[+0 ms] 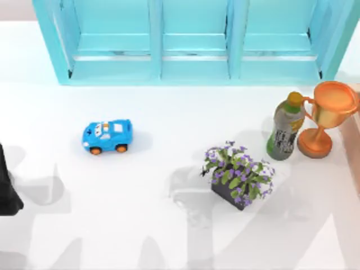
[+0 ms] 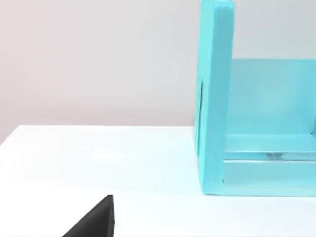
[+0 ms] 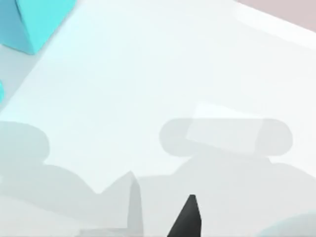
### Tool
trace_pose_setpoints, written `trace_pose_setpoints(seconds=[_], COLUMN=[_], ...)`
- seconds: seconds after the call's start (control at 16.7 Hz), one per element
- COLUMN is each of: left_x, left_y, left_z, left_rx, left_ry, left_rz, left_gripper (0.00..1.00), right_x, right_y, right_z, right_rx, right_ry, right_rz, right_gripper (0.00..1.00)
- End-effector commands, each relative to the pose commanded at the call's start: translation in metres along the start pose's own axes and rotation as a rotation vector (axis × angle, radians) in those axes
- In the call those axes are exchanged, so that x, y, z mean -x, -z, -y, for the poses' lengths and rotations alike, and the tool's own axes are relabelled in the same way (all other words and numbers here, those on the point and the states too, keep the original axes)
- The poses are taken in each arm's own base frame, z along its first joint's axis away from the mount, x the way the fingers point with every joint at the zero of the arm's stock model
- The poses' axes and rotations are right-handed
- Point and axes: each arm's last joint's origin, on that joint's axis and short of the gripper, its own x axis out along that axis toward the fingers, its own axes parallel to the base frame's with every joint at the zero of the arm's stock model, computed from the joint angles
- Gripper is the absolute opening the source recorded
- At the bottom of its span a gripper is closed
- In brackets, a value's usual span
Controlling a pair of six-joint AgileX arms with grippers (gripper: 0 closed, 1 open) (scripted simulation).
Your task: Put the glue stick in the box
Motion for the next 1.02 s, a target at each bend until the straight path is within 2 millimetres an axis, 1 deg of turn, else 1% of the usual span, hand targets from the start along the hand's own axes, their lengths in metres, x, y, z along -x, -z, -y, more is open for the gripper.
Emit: trace_pose_setpoints(seconds=[0.24, 0.48, 0.78, 1.02], left_x=[0.000, 0.000, 0.000, 0.000], left_y=[0.000, 0.000, 0.000, 0.000], left_z=[0.000, 0.000, 0.000, 0.000], left_rx=[0.000, 0.000, 0.000, 0.000], left_ry=[0.000, 0.000, 0.000, 0.000], left_rz=[0.000, 0.000, 0.000, 0.000], left_gripper=[1.00, 1.00, 1.00, 1.00], right_x=[0.035, 0.068, 0.108, 0.136], right_y=[0.016, 0.035, 0.060, 0.084], right_z=[0.014, 0.019, 0.018, 0.012], right_rx=[0.097, 0.175, 0.231, 0.227], right_ry=[-0.084, -0.168, -0.244, -0.293], right_rz=[-0.003, 0.007, 0.036, 0.062], right_gripper=[0.00, 0.00, 0.00, 0.00])
